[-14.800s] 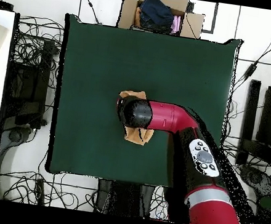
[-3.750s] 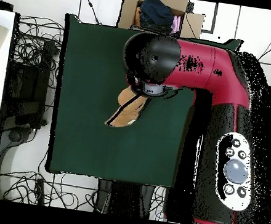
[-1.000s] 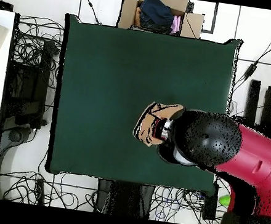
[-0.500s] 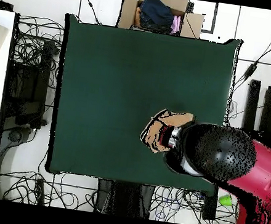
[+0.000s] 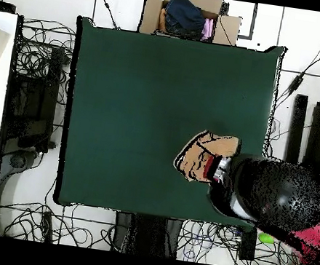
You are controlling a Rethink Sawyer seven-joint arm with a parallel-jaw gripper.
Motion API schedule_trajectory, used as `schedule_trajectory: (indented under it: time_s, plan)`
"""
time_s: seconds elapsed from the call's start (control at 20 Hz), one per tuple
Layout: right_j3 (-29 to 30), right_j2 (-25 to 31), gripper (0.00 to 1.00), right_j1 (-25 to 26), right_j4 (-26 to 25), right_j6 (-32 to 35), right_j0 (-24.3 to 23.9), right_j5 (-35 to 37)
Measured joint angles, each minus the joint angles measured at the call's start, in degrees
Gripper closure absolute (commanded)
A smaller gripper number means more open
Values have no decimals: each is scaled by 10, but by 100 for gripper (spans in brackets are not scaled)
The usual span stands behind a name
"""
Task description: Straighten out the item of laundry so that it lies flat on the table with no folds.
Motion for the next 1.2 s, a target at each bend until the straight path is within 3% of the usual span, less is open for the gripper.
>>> schedule_trajectory:
  time_s: [0.4,1.2]
  plan:
    - [1,0,100,-10,0,-12,-25,0]
    - [1,1,100,-24,-2,-121,-57,40]
